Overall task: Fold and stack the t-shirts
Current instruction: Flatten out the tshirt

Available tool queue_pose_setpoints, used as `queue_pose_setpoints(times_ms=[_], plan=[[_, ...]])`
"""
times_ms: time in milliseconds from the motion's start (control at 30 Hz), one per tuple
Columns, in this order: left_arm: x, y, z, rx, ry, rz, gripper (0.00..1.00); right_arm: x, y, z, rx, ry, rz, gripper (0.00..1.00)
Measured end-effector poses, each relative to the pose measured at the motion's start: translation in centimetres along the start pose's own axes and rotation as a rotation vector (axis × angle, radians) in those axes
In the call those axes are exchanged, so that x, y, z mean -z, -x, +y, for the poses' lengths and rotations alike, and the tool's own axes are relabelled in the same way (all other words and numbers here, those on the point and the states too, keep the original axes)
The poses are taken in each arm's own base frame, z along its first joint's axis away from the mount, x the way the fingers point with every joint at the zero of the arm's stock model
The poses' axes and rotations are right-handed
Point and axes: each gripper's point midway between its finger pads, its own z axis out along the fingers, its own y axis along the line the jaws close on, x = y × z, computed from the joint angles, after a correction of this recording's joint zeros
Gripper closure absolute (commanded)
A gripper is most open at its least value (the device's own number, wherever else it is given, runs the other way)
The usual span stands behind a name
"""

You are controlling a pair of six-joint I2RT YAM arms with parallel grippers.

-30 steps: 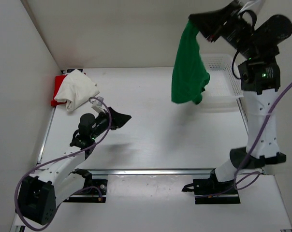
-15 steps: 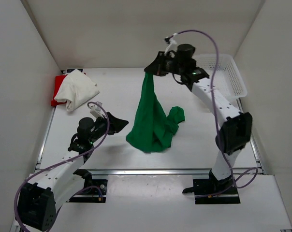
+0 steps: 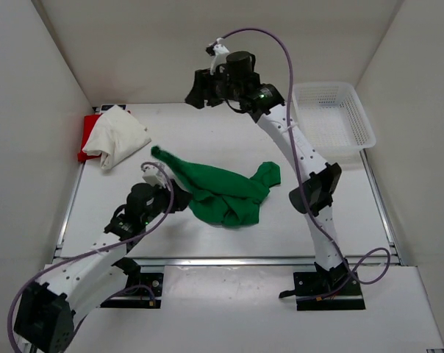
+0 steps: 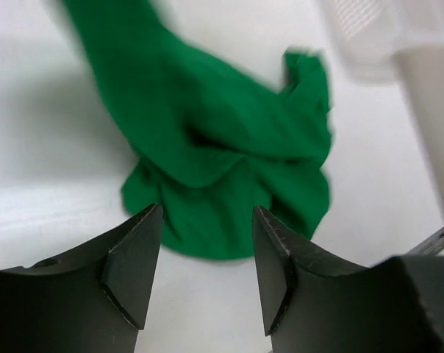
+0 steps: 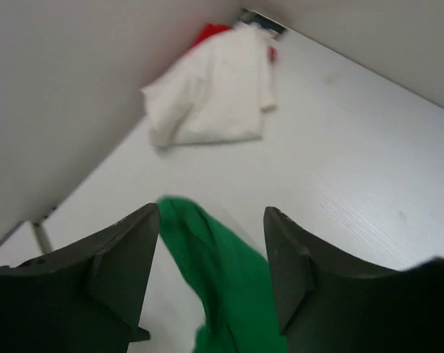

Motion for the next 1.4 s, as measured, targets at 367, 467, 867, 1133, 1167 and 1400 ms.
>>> queue_pose_setpoints(times_ms=[367,467,867,1133,1167,1400], plan=[[-3.3,-8.5,-1.6,-0.143,0.04,0.33,0.29,17.4,-9.8,-16.8,-0.098,-0.566,0.167,0.92],[-3.6,-10.4,-2.3,-0.161,0.027,0.377,0.24,20.8,-14.2,-17.2,-0.21,-0.57,0.114,0.75],[-4.7,-10.2,-1.3,-0.047,0.034,0.301,0.17,25.7,-31.9,-19.1,-0.635,-0.594,0.103,0.43],[-6.6,-10.6,0.9,0.004,0.098,0.311,0.24,22.4,-31.0,-17.3,-0.608,-0.45,0.074,0.45],[-6.8,-10.5,0.9,0.01,0.1,0.308,0.25,22.1,-30.9,-16.8,-0.602,-0.433,0.075,0.45],[-7.6,-9.4,-0.1,0.042,0.065,0.275,0.29,21.5,-31.4,-15.7,-0.592,-0.398,0.1,0.49]])
